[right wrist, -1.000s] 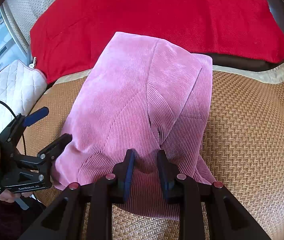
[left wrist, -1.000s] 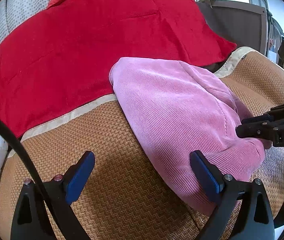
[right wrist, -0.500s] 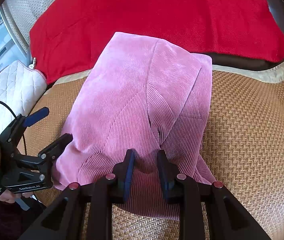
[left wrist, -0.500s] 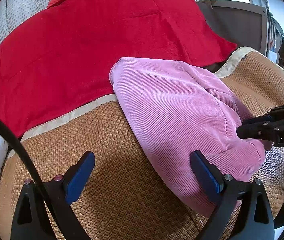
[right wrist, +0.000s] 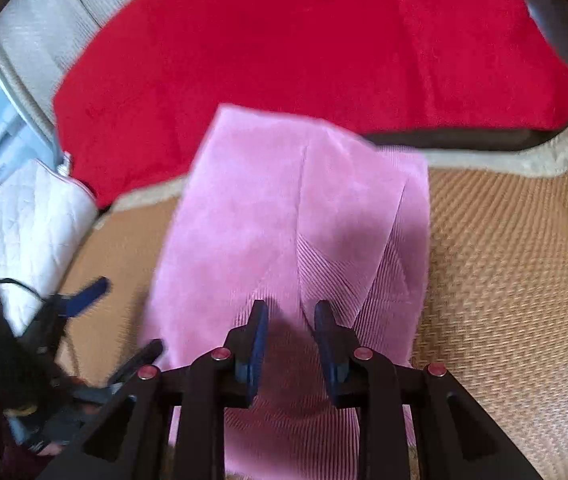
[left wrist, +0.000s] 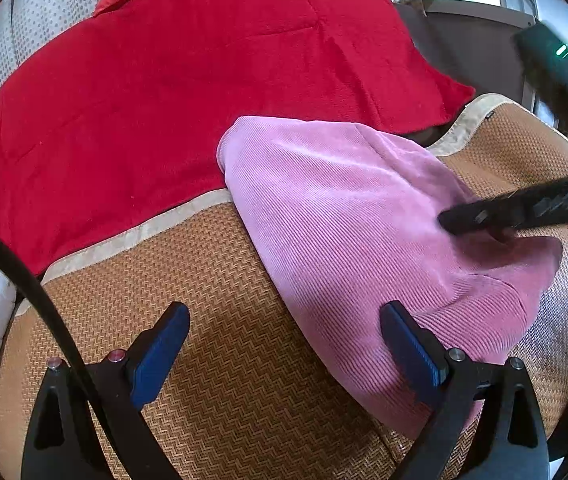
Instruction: Fold large clothes
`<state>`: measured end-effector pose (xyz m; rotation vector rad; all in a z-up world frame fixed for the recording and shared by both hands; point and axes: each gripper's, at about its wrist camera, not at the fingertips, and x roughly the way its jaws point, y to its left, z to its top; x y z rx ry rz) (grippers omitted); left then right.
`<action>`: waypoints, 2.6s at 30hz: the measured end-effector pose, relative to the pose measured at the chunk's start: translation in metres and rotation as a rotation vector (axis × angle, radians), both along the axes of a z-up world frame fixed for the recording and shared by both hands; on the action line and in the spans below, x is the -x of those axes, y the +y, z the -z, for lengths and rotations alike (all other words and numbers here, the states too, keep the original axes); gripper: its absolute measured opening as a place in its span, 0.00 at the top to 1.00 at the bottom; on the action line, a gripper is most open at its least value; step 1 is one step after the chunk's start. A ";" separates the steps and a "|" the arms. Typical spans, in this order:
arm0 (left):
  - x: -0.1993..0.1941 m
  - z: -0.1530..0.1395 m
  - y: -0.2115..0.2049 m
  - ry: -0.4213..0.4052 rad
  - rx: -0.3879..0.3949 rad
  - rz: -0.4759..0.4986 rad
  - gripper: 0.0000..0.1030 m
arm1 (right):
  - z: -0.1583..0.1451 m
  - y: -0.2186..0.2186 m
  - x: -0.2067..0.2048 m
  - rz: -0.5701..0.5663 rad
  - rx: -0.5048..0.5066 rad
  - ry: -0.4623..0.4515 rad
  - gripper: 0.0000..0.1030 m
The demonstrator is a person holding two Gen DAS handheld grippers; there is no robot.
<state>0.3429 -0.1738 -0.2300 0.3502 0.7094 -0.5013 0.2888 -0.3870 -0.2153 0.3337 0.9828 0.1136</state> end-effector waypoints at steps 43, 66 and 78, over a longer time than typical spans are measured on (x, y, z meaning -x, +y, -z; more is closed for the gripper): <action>-0.017 -0.007 0.005 -0.022 0.027 -0.065 0.06 | 0.002 -0.025 -0.015 -0.069 0.020 0.072 0.70; 0.001 -0.028 -0.004 -0.100 0.044 -0.040 0.06 | -0.028 -0.052 0.010 0.024 -0.014 -0.094 0.23; 0.000 -0.027 -0.006 -0.058 0.073 -0.022 0.06 | -0.018 -0.077 0.012 0.050 -0.087 -0.076 0.23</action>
